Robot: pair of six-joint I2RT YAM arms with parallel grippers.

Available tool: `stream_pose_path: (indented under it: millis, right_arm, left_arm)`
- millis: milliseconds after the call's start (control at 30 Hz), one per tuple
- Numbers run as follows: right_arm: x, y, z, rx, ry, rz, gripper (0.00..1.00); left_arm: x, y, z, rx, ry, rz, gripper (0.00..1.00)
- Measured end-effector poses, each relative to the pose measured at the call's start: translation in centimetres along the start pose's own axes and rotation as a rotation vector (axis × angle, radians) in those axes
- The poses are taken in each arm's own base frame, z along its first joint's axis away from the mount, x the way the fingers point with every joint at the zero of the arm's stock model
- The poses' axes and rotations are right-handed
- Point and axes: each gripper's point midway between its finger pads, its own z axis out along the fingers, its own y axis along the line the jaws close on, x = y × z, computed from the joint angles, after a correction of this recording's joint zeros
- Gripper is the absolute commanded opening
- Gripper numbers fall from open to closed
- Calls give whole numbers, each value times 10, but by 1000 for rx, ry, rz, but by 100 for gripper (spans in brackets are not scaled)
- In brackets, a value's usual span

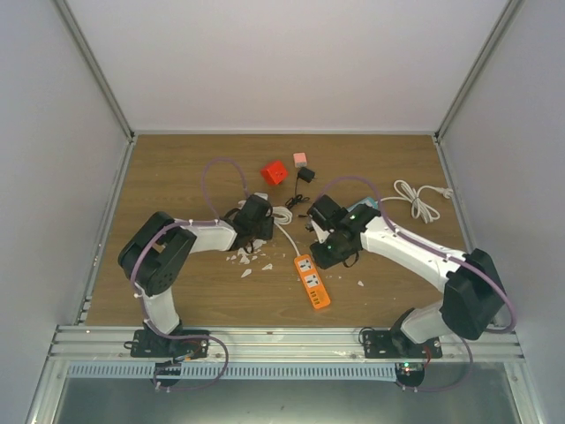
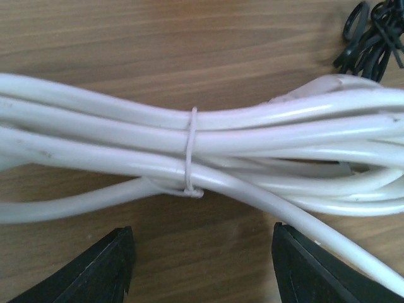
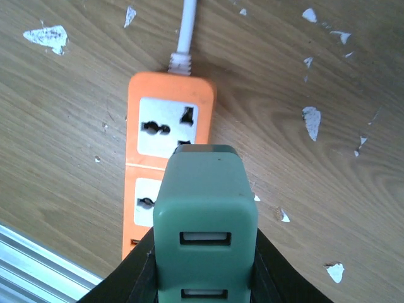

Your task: Insert the plug

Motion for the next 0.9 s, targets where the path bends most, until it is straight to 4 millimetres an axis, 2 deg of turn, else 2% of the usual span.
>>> stream_pose_path:
  millis: [400,600,900]
  right_arm:
    - [4,19,14,-33,29,-47,0]
    - [-3,15,17,-1,-2,-16,0]
    - [-3,18,33,-19,9,14,0]
  left_arm:
    - [-15,1,13,-47,-27,-10,61]
    - [-15,1,13,-48,-27,-11,61]
    - [-14,2,12,-48,-33,-14,62]
